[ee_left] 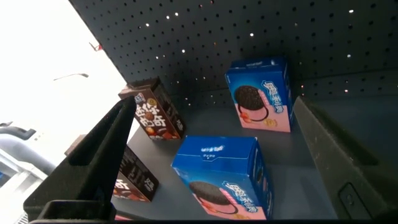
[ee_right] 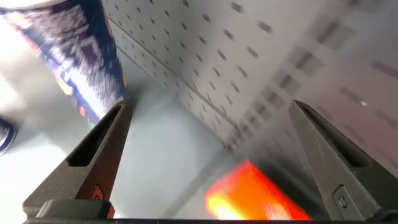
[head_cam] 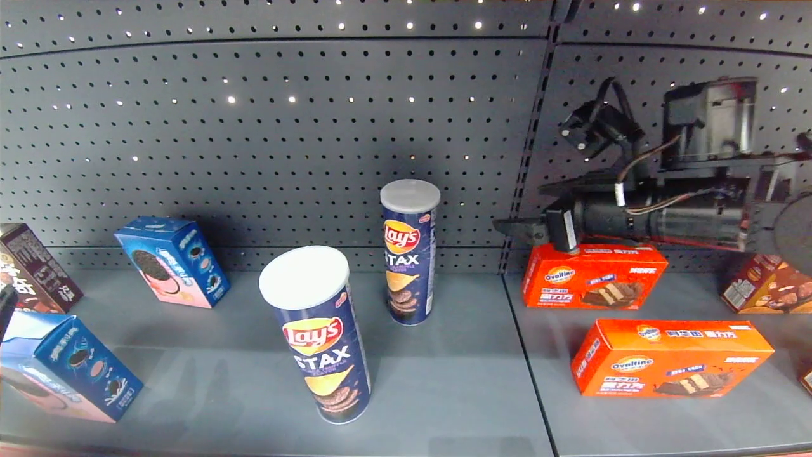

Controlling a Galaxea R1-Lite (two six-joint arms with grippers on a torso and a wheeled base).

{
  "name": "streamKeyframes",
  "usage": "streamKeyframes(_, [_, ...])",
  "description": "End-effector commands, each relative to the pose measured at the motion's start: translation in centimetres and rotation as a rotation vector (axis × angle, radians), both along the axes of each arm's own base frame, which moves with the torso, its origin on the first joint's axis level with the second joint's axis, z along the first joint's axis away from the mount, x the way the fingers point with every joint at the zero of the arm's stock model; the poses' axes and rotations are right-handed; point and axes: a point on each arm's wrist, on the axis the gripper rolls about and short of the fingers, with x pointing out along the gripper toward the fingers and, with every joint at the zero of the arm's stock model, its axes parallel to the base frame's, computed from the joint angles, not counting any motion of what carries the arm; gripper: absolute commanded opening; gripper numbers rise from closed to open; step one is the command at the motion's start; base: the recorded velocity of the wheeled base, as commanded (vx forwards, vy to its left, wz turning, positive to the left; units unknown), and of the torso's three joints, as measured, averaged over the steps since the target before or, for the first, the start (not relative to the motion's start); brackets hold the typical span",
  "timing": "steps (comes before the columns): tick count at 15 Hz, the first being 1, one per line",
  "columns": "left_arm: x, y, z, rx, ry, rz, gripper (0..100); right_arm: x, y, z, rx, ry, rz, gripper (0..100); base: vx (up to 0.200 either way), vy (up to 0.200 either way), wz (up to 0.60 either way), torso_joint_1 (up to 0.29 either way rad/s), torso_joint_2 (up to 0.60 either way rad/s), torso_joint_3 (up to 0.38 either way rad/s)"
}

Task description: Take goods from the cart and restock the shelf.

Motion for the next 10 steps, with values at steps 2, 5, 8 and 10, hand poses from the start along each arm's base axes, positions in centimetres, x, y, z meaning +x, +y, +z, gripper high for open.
streamKeyframes(2, [0.3,-0.1,-0.7,-0.015,0.026,-0.001,100,-5.8,-2.5,4.1,0.031,-0.087,-0.072,100,0.0,0.0,0.0,0.0,0.0,0.0])
streamKeyframes(5, [0.4,-0.1,-2.8,-0.018,0.095,-0.002,100,-10.4,-4.2,5.3,0.112,-0.124,-0.269,100,0.0,0.0,0.0,0.0,0.0,0.0])
streamKeyframes(8, [0.4,-0.1,-2.9,-0.103,0.069,-0.012,100,-16.0,-6.8,4.6,0.09,-0.16,-0.44,100,0.0,0.0,0.0,0.0,0.0,0.0])
streamKeyframes(10, [0.4,-0.1,-2.7,-0.134,0.053,-0.022,100,-18.3,-8.3,4.0,0.062,-0.171,-0.56,100,0.0,0.0,0.0,0.0,0.0,0.0])
